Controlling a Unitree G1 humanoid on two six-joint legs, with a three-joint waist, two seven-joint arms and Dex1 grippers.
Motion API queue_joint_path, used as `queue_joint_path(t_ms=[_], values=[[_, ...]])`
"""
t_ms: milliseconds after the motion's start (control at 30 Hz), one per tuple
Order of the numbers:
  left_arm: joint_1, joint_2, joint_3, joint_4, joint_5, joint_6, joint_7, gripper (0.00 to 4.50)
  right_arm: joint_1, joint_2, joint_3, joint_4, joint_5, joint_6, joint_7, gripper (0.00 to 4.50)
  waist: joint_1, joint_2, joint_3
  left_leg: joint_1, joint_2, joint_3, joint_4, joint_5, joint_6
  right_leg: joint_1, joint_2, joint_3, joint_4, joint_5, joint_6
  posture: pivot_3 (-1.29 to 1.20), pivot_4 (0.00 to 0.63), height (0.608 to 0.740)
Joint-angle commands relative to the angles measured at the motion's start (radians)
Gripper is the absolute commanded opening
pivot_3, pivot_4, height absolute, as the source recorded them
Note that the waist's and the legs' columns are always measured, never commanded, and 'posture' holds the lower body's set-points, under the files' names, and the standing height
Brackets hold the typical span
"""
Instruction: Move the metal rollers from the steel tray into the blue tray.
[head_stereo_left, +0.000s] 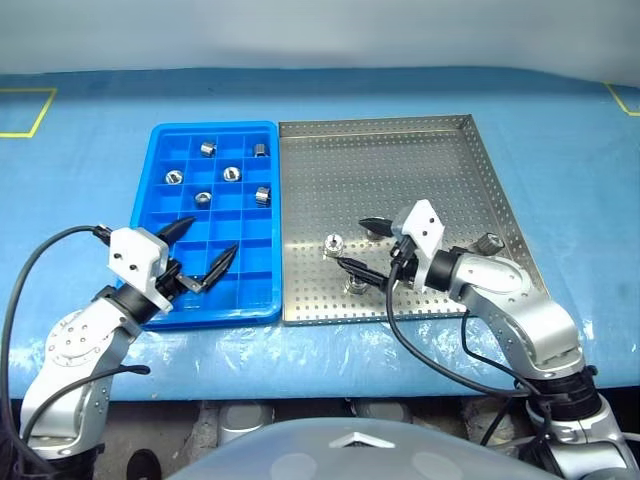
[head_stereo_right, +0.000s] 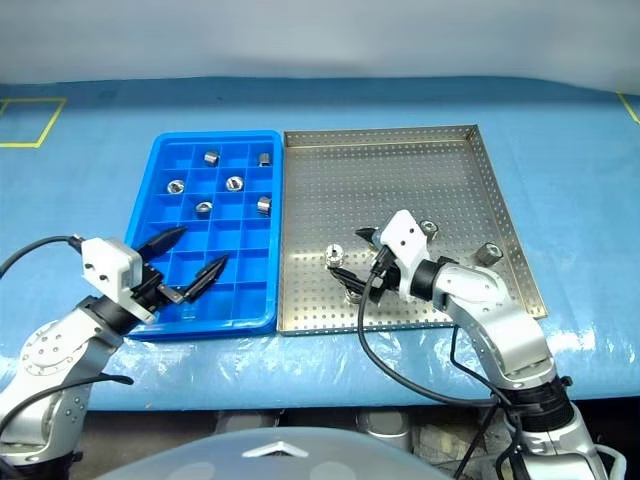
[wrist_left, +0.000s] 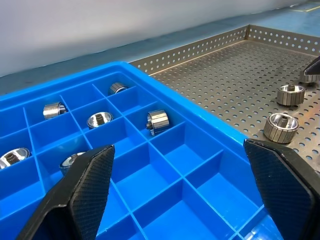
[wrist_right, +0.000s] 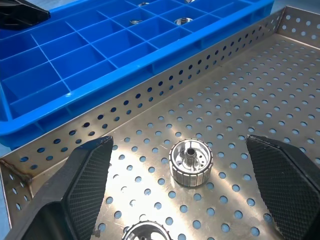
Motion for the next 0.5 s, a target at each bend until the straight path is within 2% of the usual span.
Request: queue_joint_path(t_ms=[33,500], values=[[-0.007,0.007,0.002,-0.041,-0.012,-0.004,-0.007,4.50,-0.007,-0.001,-0.022,-0.034,0.010,-0.001,-0.005,4.49,-0.001,0.000,0.000,0.000,0.000,0.000,0.000,0.000,0.000,0.000,0.000,0.000,0.000,0.000,0.000,0.00,0.150,0.740],[0.000,0.012,0.001,-0.040,-0.007,-0.005,-0.016,4.50,-0.009,-0.023,-0.012,-0.031,0.002,0.011,0.003,4.49,-0.001,0.000,0.000,0.000,0.000,0.000,0.000,0.000,0.000,0.000,0.000,0.000,0.000,0.000,0.000,0.01,0.150,0.740]])
